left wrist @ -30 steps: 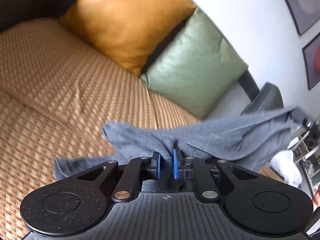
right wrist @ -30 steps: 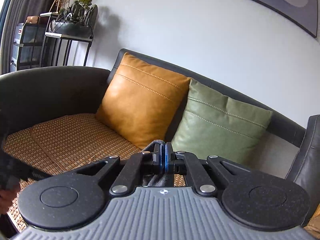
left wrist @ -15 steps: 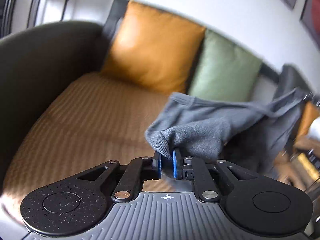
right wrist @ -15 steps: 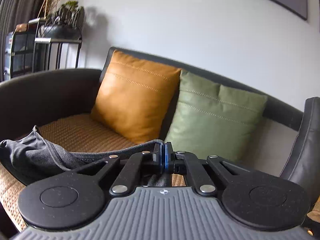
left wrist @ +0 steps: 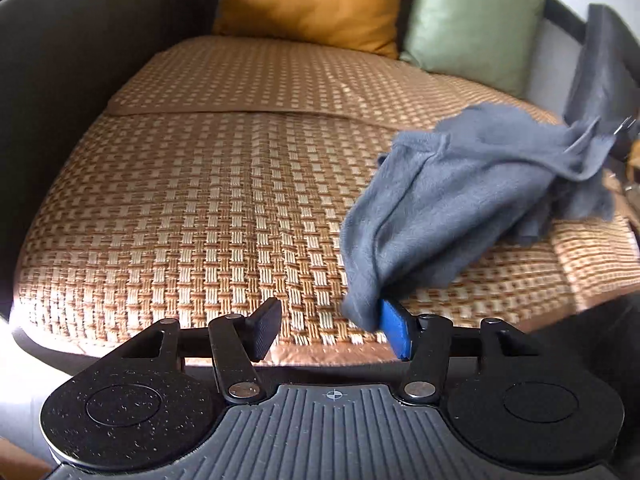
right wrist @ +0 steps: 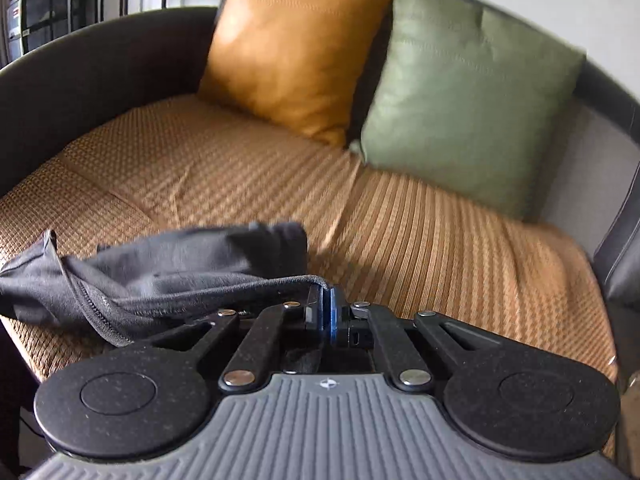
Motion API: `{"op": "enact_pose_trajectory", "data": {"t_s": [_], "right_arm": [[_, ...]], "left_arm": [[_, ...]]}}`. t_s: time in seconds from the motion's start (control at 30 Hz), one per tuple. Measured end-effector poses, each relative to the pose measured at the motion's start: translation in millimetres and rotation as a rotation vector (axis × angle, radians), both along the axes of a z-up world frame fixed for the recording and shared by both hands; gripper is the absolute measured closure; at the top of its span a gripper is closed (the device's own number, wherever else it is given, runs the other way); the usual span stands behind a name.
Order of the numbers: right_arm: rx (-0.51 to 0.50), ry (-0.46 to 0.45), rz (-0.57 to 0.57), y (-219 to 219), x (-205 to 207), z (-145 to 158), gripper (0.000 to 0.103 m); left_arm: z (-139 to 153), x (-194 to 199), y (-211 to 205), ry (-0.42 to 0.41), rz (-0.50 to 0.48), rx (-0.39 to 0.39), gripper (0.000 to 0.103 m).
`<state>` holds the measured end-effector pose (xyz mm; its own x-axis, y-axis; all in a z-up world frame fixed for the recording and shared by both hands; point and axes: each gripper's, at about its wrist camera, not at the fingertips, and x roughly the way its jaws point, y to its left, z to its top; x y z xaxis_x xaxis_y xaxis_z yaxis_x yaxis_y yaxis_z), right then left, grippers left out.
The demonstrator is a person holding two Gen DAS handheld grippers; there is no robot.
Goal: Fold clothes
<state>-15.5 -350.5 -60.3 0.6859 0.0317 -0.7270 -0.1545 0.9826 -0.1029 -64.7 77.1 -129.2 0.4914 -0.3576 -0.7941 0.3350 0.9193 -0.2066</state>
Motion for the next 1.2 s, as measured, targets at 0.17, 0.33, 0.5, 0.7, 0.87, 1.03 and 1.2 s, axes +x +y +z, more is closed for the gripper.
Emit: {"op": "enact_pose_trajectory", "data": {"t_s": [0.17, 0.33, 0.5, 0.7, 0.87, 1.03, 1.2], "right_arm": [[0.091, 0.015, -0.035, -11, 2, -7, 0.099], [0.094, -0.009, -0.022, -7, 2, -3, 0.099], [0.134, 0.016, -0.024, -13, 11, -7, 0.097], [0.347, 0.124, -0.044, -23, 35, -37, 0.077], [0.486, 0.02, -0.068, -47, 9, -20, 0.048], [0.479, -0.032, 0.002, -57, -30, -11, 0.041], [0.514, -0.047, 0.065, -54, -59, -21, 0.038]], "left_arm": [[34, 7, -3, -0.109, -0.008, -0.096, 0.023], [25, 47, -53, -0.115, -0.093, -0.044, 0.022], [-2, 76, -84, -0.025, -0.131, -0.044, 0.026], [3, 77, -92, 0.005, -0.098, -0.061, 0.097], [14, 87, -82, -0.022, -0.041, -0.062, 0.098], [17, 94, -69, -0.037, 0.029, -0.106, 0.098], [19, 100, -62, -0.036, 0.08, -0.119, 0.098]]}}
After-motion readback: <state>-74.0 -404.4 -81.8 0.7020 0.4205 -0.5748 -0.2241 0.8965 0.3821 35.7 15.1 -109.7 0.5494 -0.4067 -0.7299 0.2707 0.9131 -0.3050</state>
